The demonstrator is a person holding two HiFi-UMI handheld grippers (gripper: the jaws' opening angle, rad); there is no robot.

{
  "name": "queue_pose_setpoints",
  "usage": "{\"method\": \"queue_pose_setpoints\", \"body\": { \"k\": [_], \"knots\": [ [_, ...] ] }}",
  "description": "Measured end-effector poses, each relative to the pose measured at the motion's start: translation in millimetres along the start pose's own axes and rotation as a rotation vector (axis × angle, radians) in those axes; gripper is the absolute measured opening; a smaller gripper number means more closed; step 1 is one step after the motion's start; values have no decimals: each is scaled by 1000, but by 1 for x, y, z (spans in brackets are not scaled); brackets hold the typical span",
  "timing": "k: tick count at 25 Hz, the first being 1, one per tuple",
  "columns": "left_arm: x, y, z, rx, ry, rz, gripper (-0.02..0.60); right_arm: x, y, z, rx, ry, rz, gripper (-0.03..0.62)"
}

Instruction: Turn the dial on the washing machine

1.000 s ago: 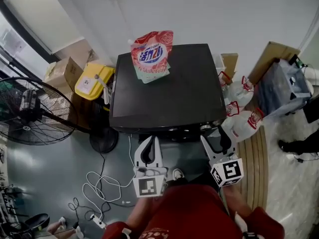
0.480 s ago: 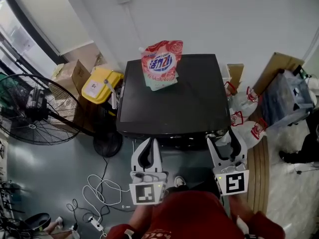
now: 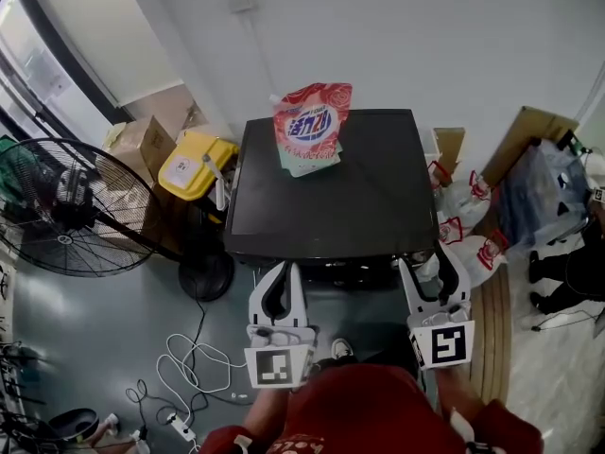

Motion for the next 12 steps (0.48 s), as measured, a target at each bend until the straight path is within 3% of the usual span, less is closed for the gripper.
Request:
{"method": "queue_pose_setpoints", "body": {
  "k": [5, 12],
  "knots": [
    [1, -6, -4, 15, 17, -5, 9, 10, -3, 2, -30, -31, 30, 192],
    [8, -5, -10, 25, 27, 5, 9, 17, -2, 0, -17, -45, 47, 30]
  ]
}}
Point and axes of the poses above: the fingertips, and each gripper's own axes: y backward along the fingers, z to its left, x out of its underside, the point moved 3 cm from there along y, backward along the fingers, and after that the axes turned 11 degrees about y, right-handed, at the moved point
